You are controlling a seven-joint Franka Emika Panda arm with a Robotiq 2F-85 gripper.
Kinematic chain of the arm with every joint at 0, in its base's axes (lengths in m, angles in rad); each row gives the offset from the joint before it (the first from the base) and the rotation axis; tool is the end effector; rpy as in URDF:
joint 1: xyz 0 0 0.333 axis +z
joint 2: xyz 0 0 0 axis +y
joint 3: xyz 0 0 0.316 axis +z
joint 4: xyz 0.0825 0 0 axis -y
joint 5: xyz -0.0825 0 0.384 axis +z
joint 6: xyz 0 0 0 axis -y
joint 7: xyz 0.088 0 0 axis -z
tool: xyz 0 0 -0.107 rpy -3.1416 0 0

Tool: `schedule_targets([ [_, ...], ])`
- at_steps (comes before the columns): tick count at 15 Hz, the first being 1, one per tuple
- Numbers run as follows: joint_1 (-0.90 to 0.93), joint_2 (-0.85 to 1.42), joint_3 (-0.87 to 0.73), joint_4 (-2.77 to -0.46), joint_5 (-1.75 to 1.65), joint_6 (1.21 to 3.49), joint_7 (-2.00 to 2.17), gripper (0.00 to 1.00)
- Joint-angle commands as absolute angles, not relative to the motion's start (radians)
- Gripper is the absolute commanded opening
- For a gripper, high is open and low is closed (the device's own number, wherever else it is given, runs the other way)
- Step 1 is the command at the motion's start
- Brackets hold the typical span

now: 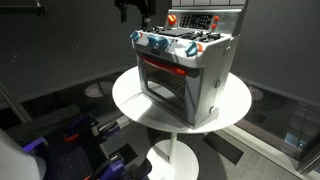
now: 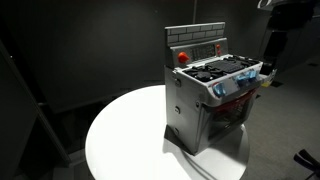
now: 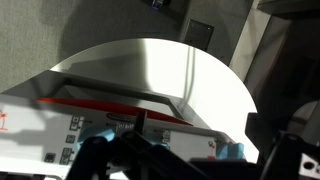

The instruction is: Press the top orange button on the microwave controlling panel of the stove

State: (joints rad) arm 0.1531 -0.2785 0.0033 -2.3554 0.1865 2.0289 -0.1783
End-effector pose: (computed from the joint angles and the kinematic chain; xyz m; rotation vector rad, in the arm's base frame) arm 0.4444 0.0808 0.4353 -2.9532 -0.3679 0.0686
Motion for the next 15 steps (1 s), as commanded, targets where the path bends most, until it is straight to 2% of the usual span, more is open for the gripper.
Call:
schedule_targets([
  [1,0.118,-0.264,0.011,-2.313,0.179,2.054,-0.165,1.00],
  [15,0.032,-0.043,0.016,-2.081,-0.017,2.302,0.054,1.00],
])
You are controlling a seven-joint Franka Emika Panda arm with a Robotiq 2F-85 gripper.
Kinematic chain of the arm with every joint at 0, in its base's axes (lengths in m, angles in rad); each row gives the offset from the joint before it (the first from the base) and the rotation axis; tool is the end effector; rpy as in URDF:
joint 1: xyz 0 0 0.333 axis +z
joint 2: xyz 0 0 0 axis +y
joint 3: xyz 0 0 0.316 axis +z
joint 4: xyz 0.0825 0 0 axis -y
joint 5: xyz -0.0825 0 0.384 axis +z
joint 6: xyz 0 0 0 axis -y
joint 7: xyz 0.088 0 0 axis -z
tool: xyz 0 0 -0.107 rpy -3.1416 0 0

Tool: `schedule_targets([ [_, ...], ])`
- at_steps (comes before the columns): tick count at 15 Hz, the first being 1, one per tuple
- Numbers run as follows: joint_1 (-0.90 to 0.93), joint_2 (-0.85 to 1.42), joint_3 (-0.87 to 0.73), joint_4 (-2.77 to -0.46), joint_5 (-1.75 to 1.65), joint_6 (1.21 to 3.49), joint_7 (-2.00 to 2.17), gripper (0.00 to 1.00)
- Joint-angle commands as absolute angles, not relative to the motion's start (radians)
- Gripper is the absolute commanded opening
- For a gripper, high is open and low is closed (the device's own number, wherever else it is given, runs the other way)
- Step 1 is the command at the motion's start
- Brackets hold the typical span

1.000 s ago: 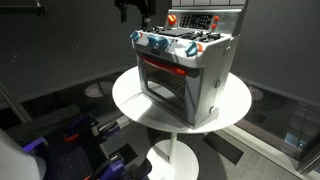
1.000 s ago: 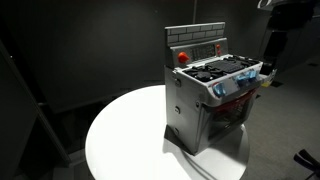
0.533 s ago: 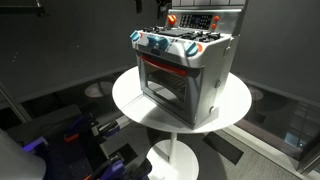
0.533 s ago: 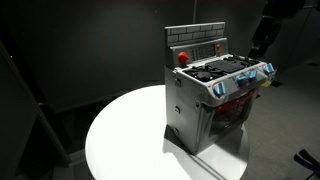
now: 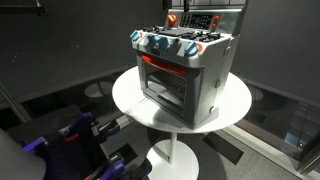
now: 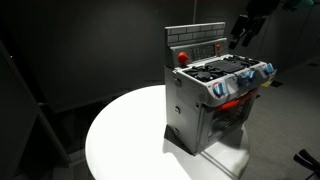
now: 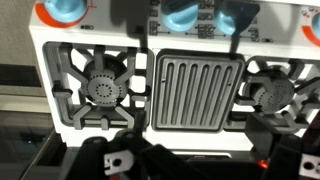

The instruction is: Press the top orange button on the microwave controlling panel of the stove

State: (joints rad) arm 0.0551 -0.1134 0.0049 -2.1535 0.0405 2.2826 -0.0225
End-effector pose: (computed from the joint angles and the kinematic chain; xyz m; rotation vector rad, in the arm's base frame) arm 0.5361 0.0332 0.4735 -3.0799 -0.0921 -0.3744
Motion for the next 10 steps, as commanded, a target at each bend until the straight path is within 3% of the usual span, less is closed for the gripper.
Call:
schedule_targets([
  [1,0.027,-0.021,0.013,-2.063,-0.037,2.311,0.079,1.00],
  [10,0.009,0.109,-0.027,-1.934,-0.185,2.331,0.312,1.00],
])
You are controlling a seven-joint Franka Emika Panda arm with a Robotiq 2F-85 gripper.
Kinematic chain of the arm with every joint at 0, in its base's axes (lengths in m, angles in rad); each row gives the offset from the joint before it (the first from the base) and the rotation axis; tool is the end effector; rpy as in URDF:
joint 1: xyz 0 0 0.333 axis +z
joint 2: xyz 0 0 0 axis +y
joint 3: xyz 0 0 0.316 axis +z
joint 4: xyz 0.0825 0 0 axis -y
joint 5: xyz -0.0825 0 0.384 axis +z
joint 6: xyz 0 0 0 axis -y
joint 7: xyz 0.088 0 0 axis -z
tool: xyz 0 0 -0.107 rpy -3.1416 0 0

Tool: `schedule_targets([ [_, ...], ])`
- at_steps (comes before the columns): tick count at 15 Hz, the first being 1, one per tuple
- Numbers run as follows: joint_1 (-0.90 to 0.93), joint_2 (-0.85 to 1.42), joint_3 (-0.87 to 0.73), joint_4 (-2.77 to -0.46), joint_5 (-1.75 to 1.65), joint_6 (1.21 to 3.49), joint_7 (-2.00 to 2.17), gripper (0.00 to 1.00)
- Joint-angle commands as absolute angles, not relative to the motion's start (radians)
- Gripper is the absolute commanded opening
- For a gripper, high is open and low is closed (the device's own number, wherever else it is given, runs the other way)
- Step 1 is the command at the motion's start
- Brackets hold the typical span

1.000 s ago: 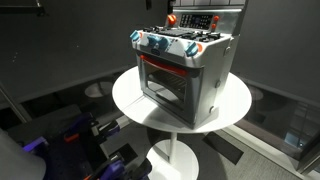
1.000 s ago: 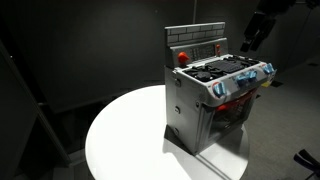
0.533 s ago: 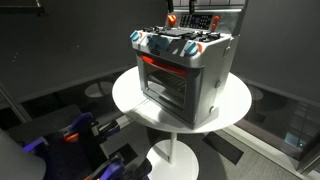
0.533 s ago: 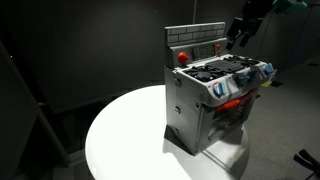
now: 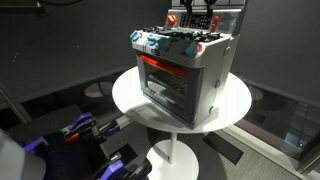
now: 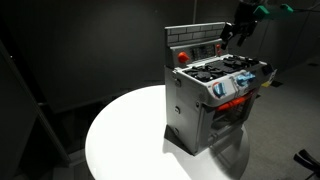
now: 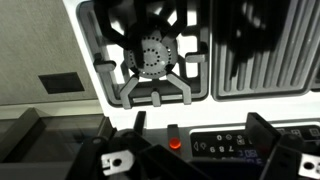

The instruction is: Press the top orange button on the microwave controlling panel of the stove

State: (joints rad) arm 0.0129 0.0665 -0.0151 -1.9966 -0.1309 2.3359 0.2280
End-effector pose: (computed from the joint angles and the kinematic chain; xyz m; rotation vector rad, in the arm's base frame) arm 0.5943 -0.0033 0.4548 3.0266 -0.2309 0.4321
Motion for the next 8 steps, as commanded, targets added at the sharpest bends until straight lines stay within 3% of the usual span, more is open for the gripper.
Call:
schedule_targets([
  [1,0.010,0.119,-0.033,-1.922,-0.198,2.326,0.339,1.00],
  [8,0.016,0.187,-0.068,-1.847,-0.235,2.312,0.441,1.00],
])
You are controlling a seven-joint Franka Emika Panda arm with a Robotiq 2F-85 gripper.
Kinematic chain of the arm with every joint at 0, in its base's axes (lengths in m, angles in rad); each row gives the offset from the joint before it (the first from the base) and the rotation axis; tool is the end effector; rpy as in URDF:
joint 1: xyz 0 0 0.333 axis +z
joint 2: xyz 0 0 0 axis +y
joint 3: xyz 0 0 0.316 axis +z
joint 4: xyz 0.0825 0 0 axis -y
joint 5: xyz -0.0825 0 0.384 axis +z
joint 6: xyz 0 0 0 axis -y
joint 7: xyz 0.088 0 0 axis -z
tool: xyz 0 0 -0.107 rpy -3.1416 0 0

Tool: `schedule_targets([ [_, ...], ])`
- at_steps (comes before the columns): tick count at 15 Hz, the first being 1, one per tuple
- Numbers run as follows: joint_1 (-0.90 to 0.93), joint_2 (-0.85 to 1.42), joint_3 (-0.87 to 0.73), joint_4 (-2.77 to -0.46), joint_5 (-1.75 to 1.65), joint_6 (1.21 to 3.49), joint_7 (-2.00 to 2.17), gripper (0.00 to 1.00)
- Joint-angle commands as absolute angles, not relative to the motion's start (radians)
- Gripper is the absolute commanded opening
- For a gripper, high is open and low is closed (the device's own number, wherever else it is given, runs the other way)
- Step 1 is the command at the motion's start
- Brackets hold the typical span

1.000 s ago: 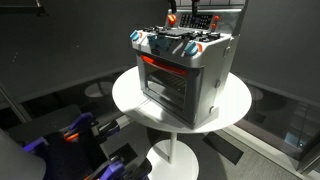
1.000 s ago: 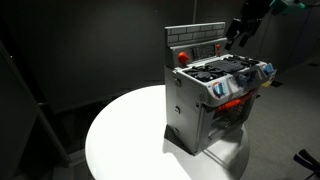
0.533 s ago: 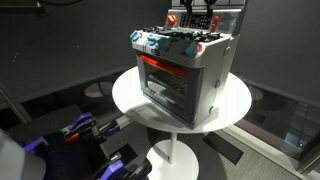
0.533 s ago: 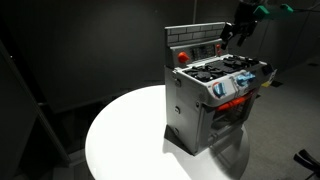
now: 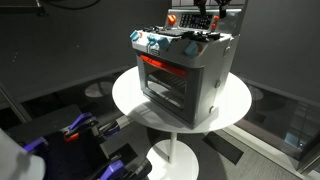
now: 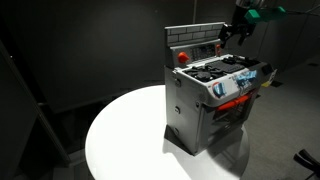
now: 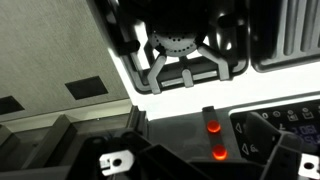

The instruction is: Press the top orange button on the microwave controlling panel of the stove

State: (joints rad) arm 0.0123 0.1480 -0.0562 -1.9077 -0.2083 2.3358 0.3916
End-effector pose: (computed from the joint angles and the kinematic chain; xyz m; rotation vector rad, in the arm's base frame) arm 0.6200 -0.0293 0.4494 2.9445 -0.4606 0.4590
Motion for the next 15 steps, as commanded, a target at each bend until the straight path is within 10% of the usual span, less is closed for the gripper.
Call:
schedule_targets([
  [1,0.017,0.196,-0.072,-1.837,-0.236,2.310,0.449,1.00],
  [15,0.026,0.263,-0.104,-1.760,-0.232,2.292,0.506,1.00],
])
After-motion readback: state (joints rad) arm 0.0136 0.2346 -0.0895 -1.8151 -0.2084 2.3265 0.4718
